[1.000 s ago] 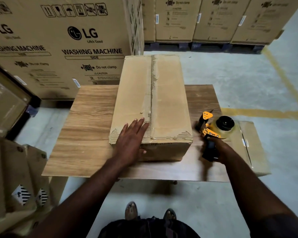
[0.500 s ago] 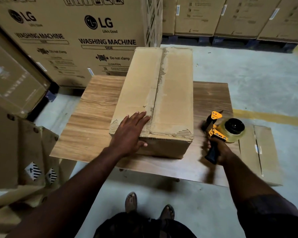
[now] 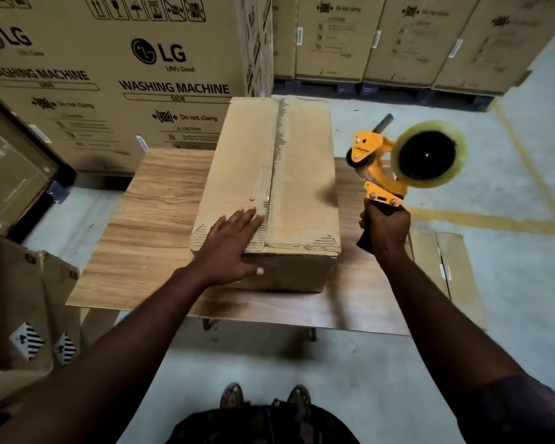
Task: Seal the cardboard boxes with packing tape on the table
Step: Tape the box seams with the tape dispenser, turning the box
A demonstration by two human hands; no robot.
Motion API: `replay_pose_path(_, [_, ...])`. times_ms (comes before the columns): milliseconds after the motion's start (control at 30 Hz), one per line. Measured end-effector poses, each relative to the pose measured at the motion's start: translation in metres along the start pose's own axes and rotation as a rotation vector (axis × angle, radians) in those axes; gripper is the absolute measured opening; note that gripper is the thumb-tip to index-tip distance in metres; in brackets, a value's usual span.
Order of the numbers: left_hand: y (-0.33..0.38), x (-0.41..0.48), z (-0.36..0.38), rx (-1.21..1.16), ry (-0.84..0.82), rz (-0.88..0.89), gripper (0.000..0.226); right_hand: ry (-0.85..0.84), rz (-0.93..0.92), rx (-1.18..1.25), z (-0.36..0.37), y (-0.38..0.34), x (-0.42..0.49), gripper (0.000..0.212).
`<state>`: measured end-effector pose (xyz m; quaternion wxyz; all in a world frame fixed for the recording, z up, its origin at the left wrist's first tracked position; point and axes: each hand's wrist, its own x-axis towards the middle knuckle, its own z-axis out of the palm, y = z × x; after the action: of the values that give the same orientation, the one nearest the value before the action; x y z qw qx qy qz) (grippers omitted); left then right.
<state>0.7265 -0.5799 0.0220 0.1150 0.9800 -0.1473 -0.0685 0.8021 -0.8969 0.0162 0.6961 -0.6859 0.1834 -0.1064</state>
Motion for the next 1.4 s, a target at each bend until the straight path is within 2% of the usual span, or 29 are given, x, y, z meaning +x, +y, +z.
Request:
replay_pose_path(33, [0.0, 0.002, 0.0, -0.07, 0.007, -0.027, 0.107, -0.052, -0.096, -0.033, 0.002, -0.013, -0.002, 0.006])
replay_pose_path(100, [0.007, 0.005, -0.008, -0.258, 0.058, -0.106, 0.095, -0.158, -0.219, -0.117, 0.007, -0.031, -0.002, 0.021])
replay_pose_path(133, [0.01, 0.006, -0.013, -0.432, 0.105, -0.148, 0.085, -0.19, -0.253, -0.184, 0.01, -0.037, -0.008, 0.031])
replay_pose_path(200, [0.021, 0.005, -0.028, -0.873, 0.209, -0.261, 0.048, -0.217, -0.337, -0.312, 0.015, -0.043, -0.025, 0.06])
replay_pose_path(267, [0.036, -0.004, -0.047, -1.348, 0.315, -0.364, 0.023, -0.311, -0.398, -0.296, 0.021, -0.049, -0.048, 0.083])
replay_pose_path(333, [0.047, -0.02, -0.064, -1.781, 0.309, -0.373, 0.033, -0.413, -0.457, -0.28, 0.03, -0.053, -0.069, 0.094])
replay_pose_path(367, [0.05, -0.028, -0.07, -1.915, 0.225, -0.363, 0.045, -0.451, -0.479, -0.27, 0.034, -0.056, -0.079, 0.097])
replay_pose_path(433, [0.057, -0.041, -0.078, -2.056, 0.083, -0.341, 0.053, -0.504, -0.513, -0.253, 0.039, -0.061, -0.094, 0.089])
replay_pose_path(533, [0.062, -0.054, -0.078, -2.216, 0.048, -0.324, 0.013, -0.557, -0.532, -0.237, 0.047, -0.058, -0.105, 0.072])
replay_pose_path(567, [0.06, -0.056, -0.075, -2.264, 0.069, -0.327, 0.022, -0.57, -0.536, -0.232, 0.047, -0.053, -0.103, 0.073])
replay_pose_path(633, [0.051, -0.058, -0.064, -2.322, 0.045, -0.368, 0.052, -0.627, -0.515, -0.224, 0.047, -0.046, -0.096, 0.079])
replay_pose_path(700, [0.042, -0.061, -0.052, -2.382, 0.035, -0.386, 0.059, -0.639, -0.504, -0.258, 0.046, -0.044, -0.095, 0.073])
replay_pose_path(767, [0.036, -0.064, -0.048, -2.431, -0.014, -0.383, 0.049, -0.635, -0.54, -0.307, 0.047, -0.048, -0.098, 0.053])
replay_pose_path(800, [0.033, -0.067, -0.044, -2.432, -0.031, -0.399, 0.036, -0.641, -0.56, -0.335, 0.049, -0.051, -0.101, 0.045])
replay_pose_path(833, [0.029, -0.07, -0.042, -2.431, -0.03, -0.447, 0.021, -0.651, -0.573, -0.353, 0.05, -0.055, -0.103, 0.042])
replay_pose_path(867, [0.027, -0.073, -0.042, -2.425, -0.022, -0.474, 0.02, -0.653, -0.589, -0.366, 0.051, -0.057, -0.103, 0.048])
replay_pose_path(933, [0.026, -0.076, -0.045, -2.369, -0.016, -0.507, 0.053, -0.649, -0.632, -0.366, 0.051, -0.053, -0.103, 0.068])
replay_pose_path(967, [0.029, -0.076, -0.048, -2.333, -0.003, -0.521, 0.064, -0.653, -0.644, -0.36, 0.051, -0.053, -0.105, 0.065])
replay_pose_path(1000, [0.031, -0.076, -0.046, -2.263, 0.03, -0.553, 0.067, -0.656, -0.642, -0.359, 0.053, -0.052, -0.105, 0.052])
replay_pose_path(1067, [0.033, -0.074, -0.044, -2.097, 0.114, -0.637, 0.057, -0.664, -0.634, -0.399, 0.057, -0.046, -0.104, 0.025])
replay_pose_path(1200, [0.02, -0.072, -0.04, -1.746, 0.291, -0.672, 0.021, -0.694, -0.614, -0.598, 0.067, -0.038, -0.1, 0.029])
replay_pose_path(1300, [0.006, -0.076, -0.037, -1.605, 0.306, -0.69, 0.018, -0.724, -0.548, -0.707, 0.07, -0.045, -0.101, 0.022])
replay_pose_path(1400, [-0.01, -0.078, -0.034, -1.565, 0.302, -0.706, 0.017, -0.747, -0.51, -0.778, 0.072, -0.057, -0.102, 0.026])
